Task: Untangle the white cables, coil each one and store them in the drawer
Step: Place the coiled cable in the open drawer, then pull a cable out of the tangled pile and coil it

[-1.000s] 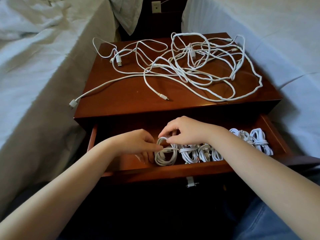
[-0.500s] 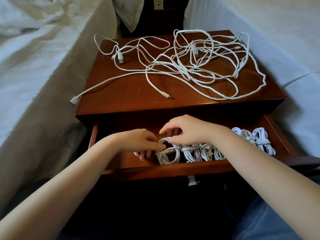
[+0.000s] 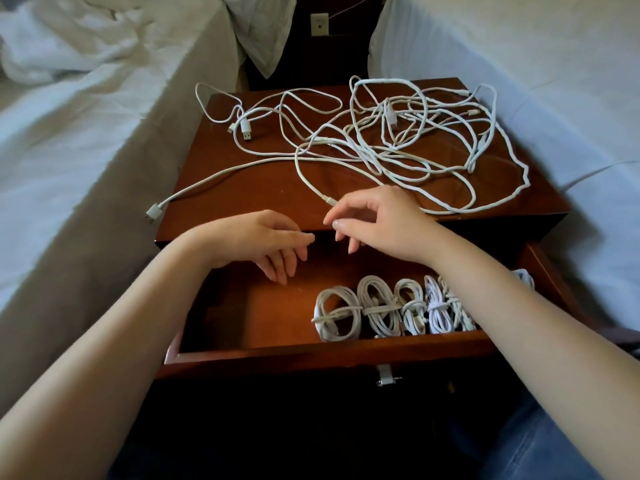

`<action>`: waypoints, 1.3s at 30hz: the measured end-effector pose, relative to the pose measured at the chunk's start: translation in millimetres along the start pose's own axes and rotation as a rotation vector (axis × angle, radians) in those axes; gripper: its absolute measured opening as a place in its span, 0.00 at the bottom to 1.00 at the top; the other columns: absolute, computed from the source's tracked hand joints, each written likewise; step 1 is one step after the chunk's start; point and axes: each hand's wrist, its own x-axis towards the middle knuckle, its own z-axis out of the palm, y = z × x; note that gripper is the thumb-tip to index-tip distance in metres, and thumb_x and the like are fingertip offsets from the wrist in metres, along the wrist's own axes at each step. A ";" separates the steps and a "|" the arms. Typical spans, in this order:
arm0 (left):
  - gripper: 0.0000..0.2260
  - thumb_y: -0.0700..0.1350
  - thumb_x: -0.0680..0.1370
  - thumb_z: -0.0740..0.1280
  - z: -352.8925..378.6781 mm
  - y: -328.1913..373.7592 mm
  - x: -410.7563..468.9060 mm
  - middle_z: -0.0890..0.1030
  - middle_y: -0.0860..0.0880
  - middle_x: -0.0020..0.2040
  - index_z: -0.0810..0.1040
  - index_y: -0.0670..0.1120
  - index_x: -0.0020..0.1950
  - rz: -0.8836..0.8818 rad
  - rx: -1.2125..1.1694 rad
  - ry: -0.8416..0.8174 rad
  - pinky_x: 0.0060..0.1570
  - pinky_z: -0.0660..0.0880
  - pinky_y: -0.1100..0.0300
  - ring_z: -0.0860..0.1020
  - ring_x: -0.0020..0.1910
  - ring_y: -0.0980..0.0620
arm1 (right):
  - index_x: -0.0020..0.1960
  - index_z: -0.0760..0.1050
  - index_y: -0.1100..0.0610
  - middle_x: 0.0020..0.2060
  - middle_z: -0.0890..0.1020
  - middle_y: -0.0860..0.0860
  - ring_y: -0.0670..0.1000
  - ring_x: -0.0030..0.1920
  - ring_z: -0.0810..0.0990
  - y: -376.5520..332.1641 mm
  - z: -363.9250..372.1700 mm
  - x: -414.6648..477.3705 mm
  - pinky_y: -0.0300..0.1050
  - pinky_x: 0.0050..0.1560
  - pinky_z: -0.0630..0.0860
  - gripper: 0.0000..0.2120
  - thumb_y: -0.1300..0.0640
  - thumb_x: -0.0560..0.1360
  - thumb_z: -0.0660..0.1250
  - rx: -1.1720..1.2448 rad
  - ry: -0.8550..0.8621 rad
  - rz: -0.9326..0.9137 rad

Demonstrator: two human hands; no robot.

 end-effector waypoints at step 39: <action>0.17 0.44 0.83 0.55 -58.4 25.8 61.2 0.70 0.50 0.27 0.70 0.45 0.35 0.619 -0.521 0.836 0.27 0.66 0.62 0.68 0.24 0.51 | 0.48 0.70 0.51 0.38 0.83 0.52 0.48 0.38 0.83 -12.1 -20.5 121.3 0.44 0.44 0.81 0.05 0.59 0.80 0.63 0.150 0.308 -0.055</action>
